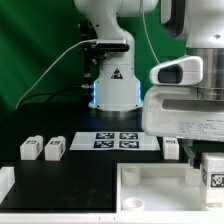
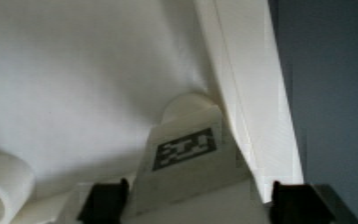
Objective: Assemble one leg
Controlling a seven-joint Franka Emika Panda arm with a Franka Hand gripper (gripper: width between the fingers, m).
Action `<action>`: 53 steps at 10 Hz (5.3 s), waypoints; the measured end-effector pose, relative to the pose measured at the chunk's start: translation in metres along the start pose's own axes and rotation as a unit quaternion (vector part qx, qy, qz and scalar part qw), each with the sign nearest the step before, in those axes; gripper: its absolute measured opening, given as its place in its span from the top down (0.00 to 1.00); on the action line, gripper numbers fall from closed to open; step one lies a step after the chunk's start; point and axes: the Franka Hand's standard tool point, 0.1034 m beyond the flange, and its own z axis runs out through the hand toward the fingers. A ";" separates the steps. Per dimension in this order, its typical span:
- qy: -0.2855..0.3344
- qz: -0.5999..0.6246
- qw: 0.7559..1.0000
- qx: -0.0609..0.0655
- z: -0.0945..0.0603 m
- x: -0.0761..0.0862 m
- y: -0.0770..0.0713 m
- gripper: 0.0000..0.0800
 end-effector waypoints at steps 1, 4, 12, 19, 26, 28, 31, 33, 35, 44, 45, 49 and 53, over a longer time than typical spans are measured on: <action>-0.001 0.040 0.999 0.002 0.000 0.000 -0.001 0.64; -0.013 0.212 0.977 0.002 0.001 0.004 -0.002 0.64; -0.019 0.653 0.755 0.060 0.004 0.003 0.000 0.54; 0.003 0.307 0.950 0.060 0.002 0.004 -0.002 0.19; -0.003 0.105 0.994 0.013 0.006 0.007 -0.004 0.63; -0.006 0.208 0.978 0.016 0.006 0.009 -0.002 0.63; -0.019 0.478 0.878 0.035 0.009 0.012 0.007 0.63; -0.027 0.637 0.768 0.059 0.009 0.008 0.005 0.63; -0.026 0.632 0.772 0.059 0.009 0.007 0.003 0.56; -0.001 0.094 0.995 0.025 0.009 0.008 0.004 0.19; 0.009 -0.023 1.000 0.009 0.008 0.012 0.001 0.19; 0.010 0.031 0.999 0.010 0.010 0.011 -0.003 0.45; 0.004 0.269 0.963 0.016 0.011 0.013 0.003 0.63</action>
Offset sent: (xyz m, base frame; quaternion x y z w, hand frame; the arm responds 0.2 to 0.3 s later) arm 0.0334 -0.0006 -0.0003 -0.0071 -0.0102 0.2713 0.9624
